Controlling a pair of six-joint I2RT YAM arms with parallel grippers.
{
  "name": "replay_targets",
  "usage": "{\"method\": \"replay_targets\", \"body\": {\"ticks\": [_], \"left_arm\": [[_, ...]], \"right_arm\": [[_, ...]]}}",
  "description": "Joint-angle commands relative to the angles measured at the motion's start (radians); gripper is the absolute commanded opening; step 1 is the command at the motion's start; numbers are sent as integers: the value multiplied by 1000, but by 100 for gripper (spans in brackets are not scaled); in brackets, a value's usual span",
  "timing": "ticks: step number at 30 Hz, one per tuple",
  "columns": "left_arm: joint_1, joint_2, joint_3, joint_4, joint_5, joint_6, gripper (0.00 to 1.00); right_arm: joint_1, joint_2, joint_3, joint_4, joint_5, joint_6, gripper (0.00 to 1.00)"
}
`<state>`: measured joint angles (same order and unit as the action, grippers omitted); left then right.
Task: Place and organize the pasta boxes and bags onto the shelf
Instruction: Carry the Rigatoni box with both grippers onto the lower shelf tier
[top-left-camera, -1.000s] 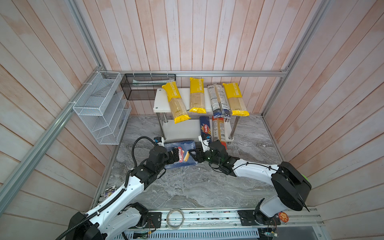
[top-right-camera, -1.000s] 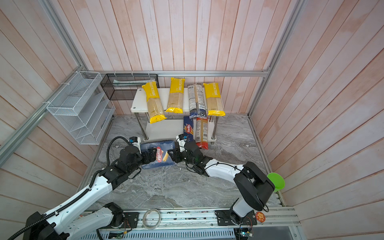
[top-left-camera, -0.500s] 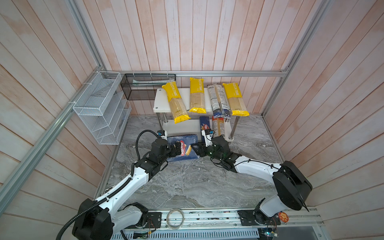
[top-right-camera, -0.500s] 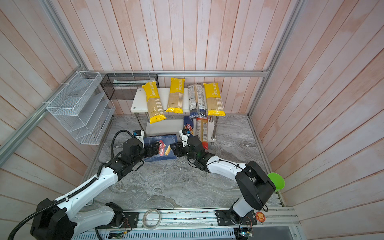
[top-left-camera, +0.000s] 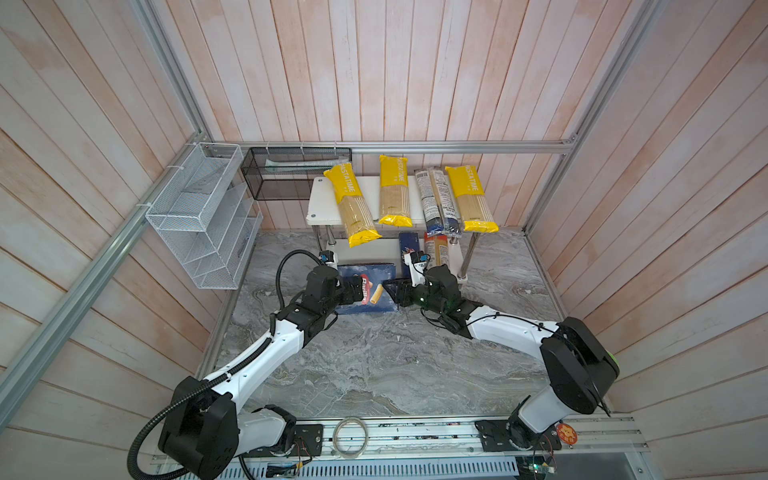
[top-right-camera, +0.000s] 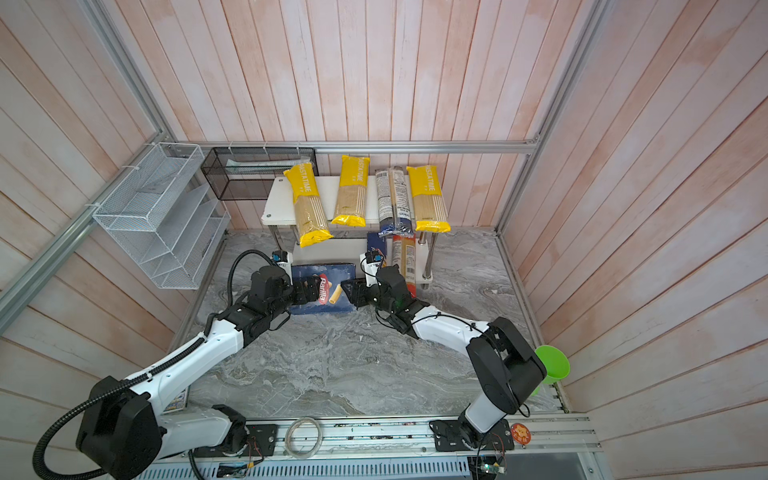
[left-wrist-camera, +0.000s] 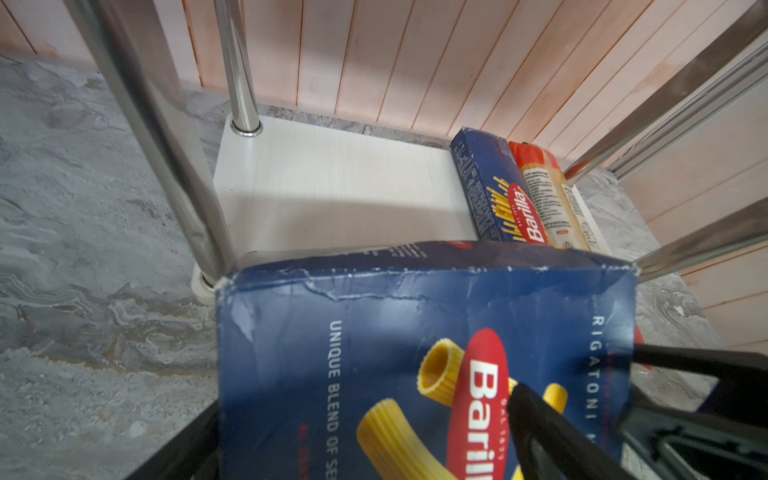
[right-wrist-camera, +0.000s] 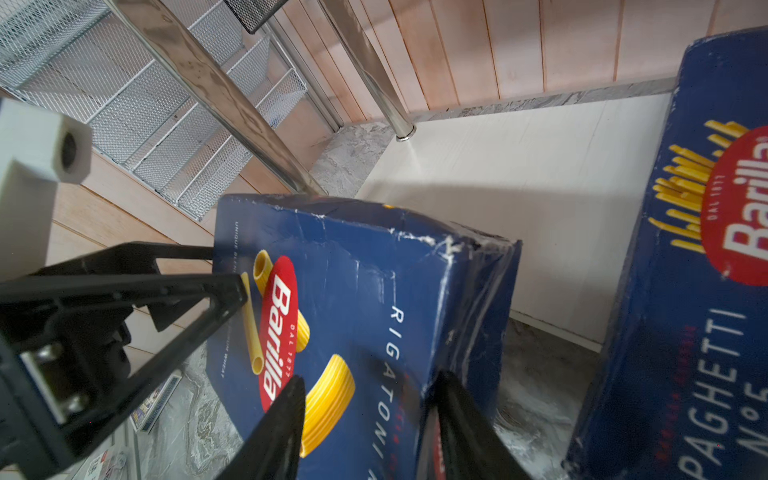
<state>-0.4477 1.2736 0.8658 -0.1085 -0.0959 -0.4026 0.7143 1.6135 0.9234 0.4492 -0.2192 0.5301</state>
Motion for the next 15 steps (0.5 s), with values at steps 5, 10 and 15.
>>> {"method": "replay_targets", "body": {"ticks": [5,10,15], "left_arm": [[-19,45,97,176,144,35,100],[-15,78,107,192,140,44,100],[-7,102,126,196,128,61,100]], "right_arm": [[10,30,83,174,-132,29,50],[4,35,82,198,-109,21,50],[-19,64,94,228,-117,30,50]]}}
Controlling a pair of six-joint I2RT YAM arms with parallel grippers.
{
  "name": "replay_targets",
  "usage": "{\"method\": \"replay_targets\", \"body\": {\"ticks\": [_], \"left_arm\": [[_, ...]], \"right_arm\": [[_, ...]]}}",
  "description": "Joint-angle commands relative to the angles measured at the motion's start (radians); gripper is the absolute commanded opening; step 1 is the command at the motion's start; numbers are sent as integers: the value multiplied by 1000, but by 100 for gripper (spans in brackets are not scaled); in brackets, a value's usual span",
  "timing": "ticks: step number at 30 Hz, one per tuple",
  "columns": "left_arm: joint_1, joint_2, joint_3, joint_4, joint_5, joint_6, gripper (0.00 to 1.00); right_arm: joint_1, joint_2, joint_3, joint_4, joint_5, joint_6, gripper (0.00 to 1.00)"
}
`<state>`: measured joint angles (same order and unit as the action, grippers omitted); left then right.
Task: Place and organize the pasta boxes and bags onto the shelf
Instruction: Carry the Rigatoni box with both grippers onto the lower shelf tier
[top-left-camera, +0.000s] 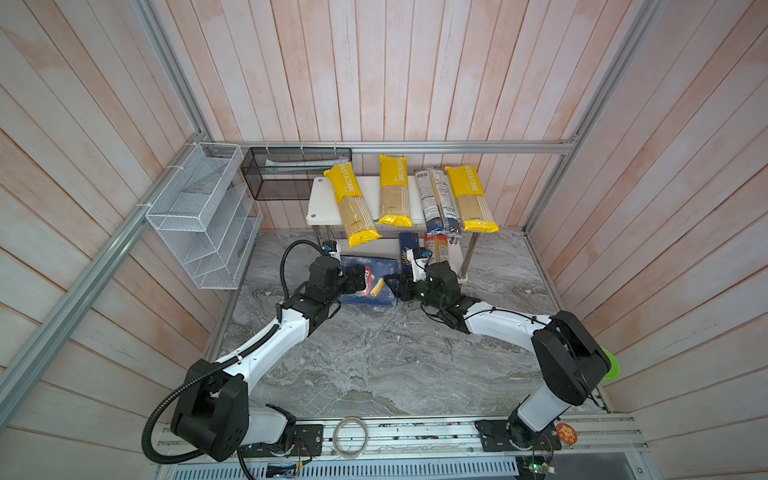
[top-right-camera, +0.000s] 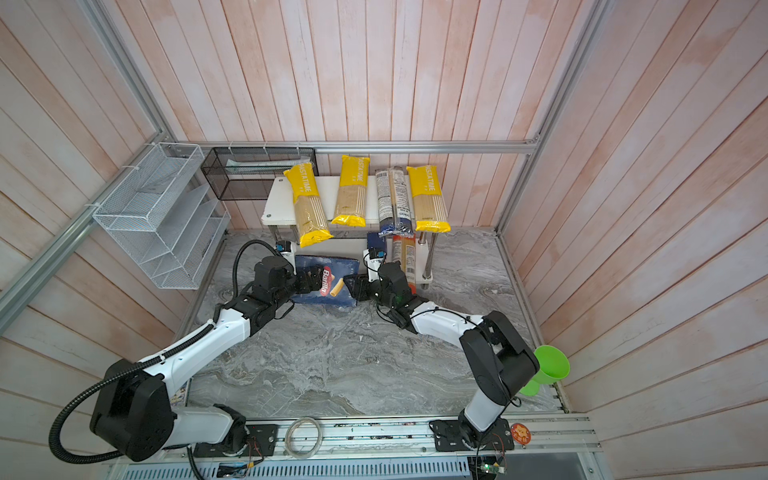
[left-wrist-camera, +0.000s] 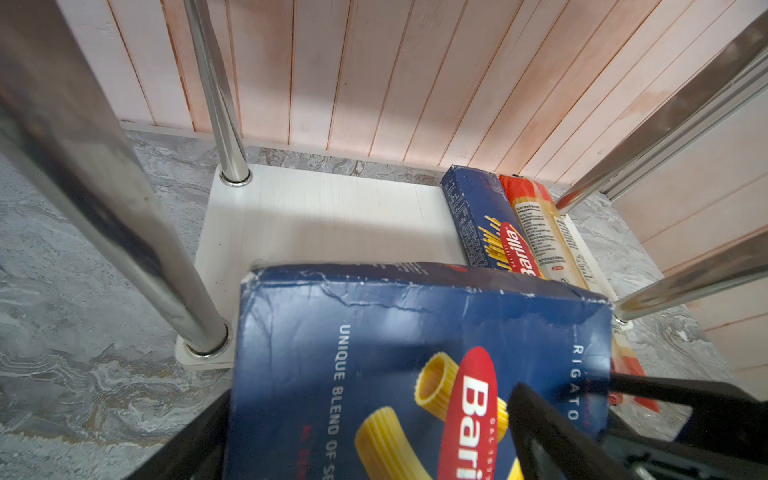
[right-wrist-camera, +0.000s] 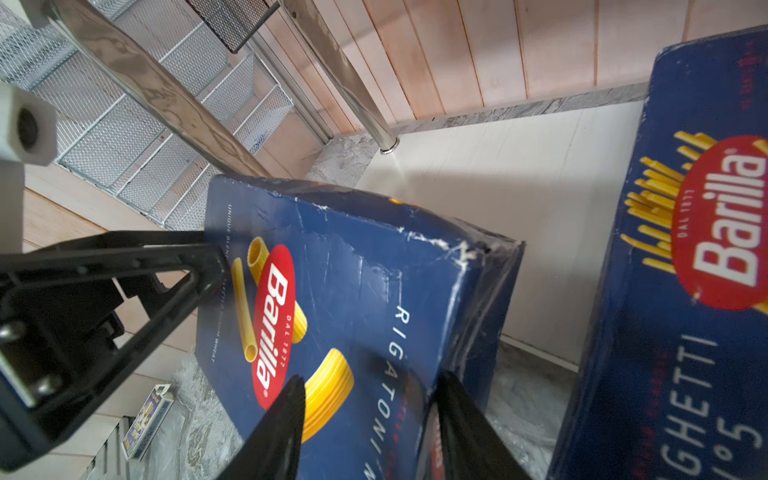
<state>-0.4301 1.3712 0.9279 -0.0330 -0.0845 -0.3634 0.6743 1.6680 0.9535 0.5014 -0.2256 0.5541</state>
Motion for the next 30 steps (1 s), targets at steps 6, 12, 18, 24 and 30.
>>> {"method": "replay_targets", "body": {"ticks": [6,12,18,24,30], "left_arm": [[-19,46,107,122,121,29,100],[-10,99,157,114,121,45,100],[9,150,183,111,138,39,100],[23,190,211,120,144,42,100],[37,232,251,96,138,65,100]], "right_arm": [[10,50,87,207,-115,17,50],[-2,107,126,220,-104,34,50],[-17,153,132,291,-120,85,50],[-41,161,122,335,-124,121,50],[-49,155,119,334,-78,113,50]]}}
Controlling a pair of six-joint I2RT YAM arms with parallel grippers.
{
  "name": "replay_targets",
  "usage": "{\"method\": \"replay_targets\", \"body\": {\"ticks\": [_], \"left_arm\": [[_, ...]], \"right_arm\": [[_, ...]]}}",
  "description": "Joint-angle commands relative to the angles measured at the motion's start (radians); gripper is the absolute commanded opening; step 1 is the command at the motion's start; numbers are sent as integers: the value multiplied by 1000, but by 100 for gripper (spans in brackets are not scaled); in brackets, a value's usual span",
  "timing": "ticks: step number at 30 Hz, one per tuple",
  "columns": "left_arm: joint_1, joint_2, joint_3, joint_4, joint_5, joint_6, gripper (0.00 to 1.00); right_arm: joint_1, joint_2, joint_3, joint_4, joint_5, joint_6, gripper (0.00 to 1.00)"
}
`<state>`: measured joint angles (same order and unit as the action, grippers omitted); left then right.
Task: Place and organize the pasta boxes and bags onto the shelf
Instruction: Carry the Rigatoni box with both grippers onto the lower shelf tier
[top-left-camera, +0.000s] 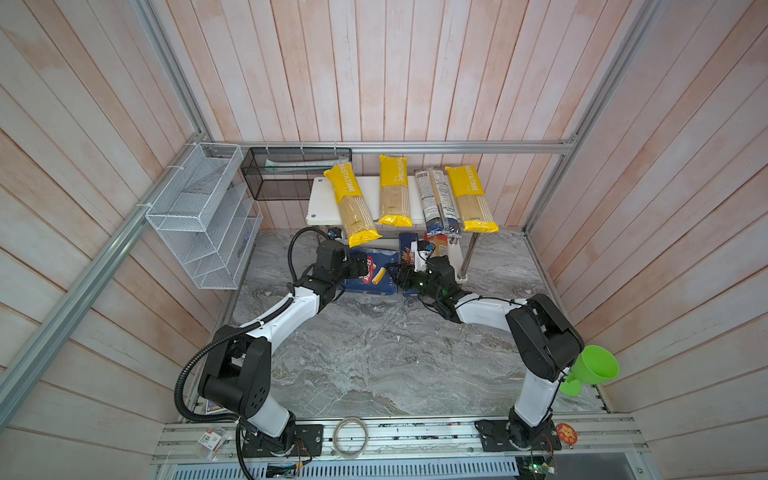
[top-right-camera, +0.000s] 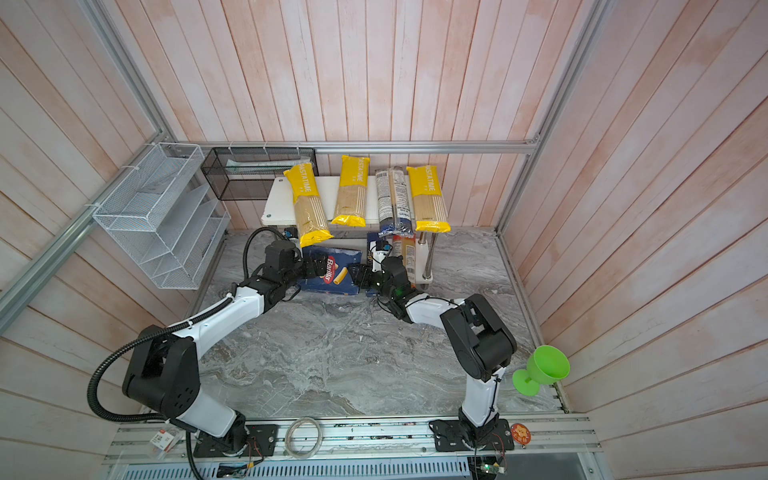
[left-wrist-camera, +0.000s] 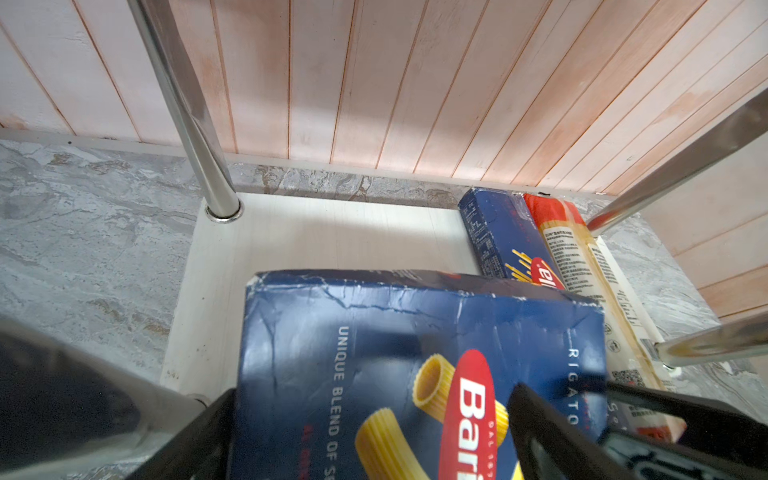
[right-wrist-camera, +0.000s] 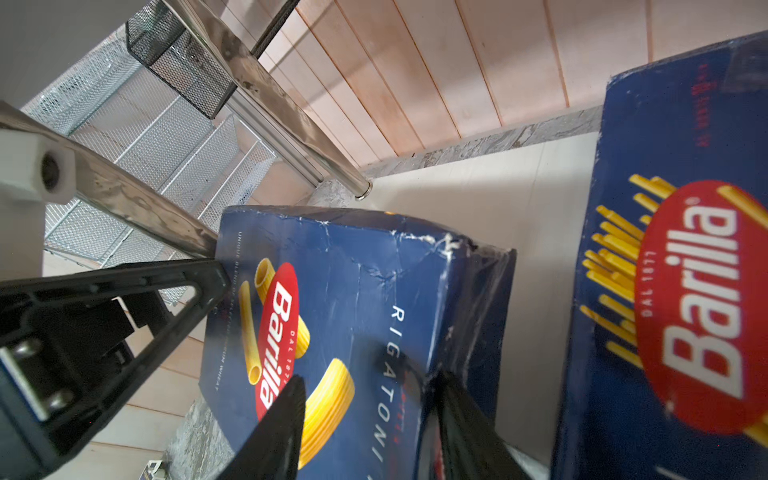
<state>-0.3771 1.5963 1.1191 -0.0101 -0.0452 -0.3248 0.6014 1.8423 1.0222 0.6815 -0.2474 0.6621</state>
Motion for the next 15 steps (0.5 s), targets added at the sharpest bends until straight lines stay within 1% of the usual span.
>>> {"method": "replay_targets", "body": {"ticks": [1,7,15], "left_arm": [[-11,15,65,73,97,30,100],[32,61,92,83,122,21,99],[37,104,118,98,128,17,100]], "right_arm": [[24,-17,52,154,-47,7,50],[7,22,91,178,-40,32,50],[-7,39,99,192,-20,41,53]]}}
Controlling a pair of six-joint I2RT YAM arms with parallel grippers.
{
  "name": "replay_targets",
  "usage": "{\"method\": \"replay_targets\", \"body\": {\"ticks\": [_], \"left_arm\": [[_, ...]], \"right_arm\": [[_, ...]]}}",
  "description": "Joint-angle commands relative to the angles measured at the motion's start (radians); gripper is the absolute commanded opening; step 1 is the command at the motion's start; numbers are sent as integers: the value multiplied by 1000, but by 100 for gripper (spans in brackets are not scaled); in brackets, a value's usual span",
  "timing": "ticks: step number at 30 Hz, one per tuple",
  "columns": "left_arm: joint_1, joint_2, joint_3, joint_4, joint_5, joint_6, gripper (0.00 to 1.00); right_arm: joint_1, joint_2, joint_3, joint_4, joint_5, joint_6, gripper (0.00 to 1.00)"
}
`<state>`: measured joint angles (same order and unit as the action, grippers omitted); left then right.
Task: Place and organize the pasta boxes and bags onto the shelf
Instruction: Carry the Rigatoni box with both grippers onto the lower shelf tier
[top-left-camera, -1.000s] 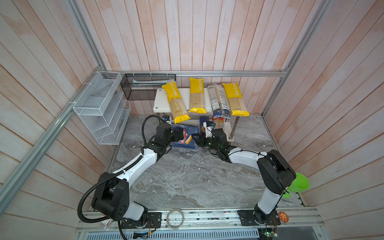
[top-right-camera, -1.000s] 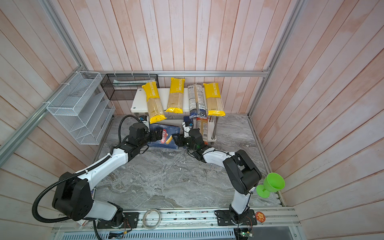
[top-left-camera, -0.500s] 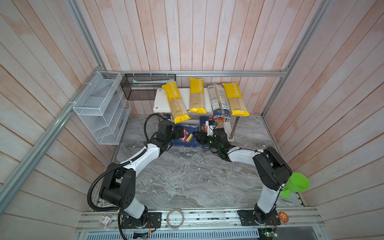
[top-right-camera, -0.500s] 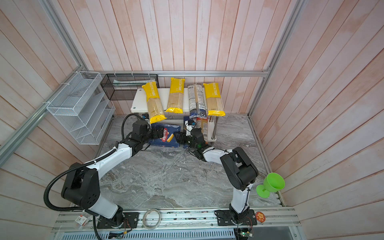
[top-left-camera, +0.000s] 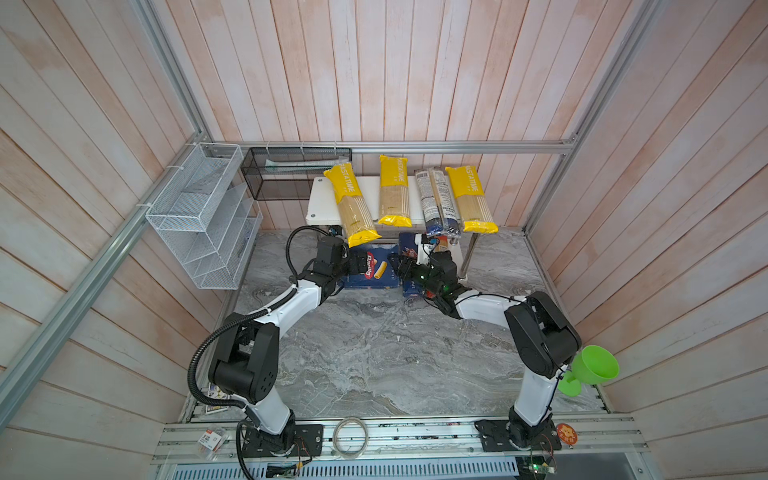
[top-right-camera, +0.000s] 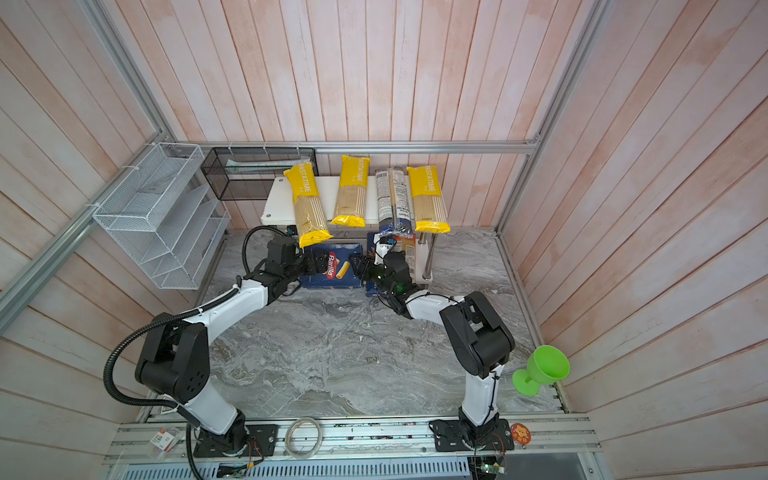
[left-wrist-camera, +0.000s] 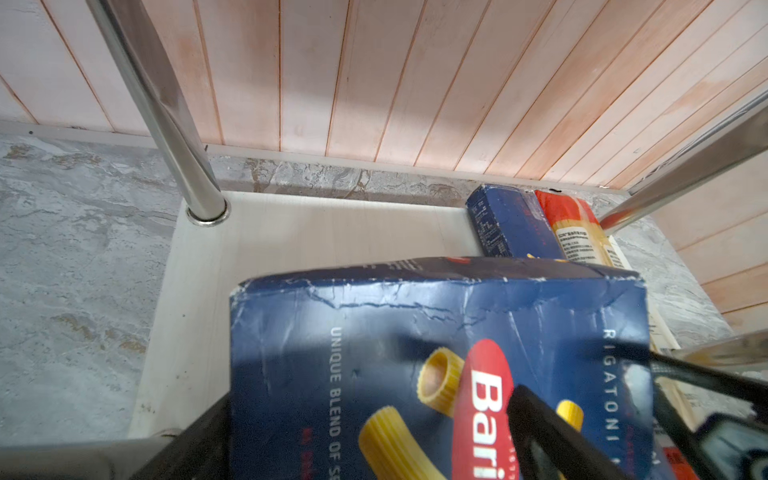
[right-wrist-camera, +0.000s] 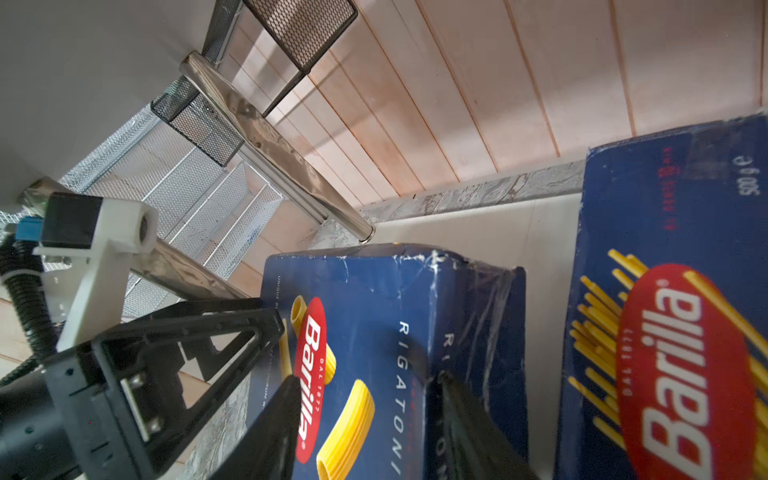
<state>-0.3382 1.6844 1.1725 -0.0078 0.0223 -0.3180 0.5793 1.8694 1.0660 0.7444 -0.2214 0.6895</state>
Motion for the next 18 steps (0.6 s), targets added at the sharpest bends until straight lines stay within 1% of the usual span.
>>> {"method": "replay_targets", "body": {"ticks": [1,10,18], "left_arm": [[-1,23,74,90,55,12,100],[4,75,186,3,-29,55,100],[7,101,241,-88,-136,107,100]], "right_arm": [[14,18,60,128,-45,13,53],[-10,69,101,129,-52,28,54],[-27,77,135,69,-48,7,59]]}}
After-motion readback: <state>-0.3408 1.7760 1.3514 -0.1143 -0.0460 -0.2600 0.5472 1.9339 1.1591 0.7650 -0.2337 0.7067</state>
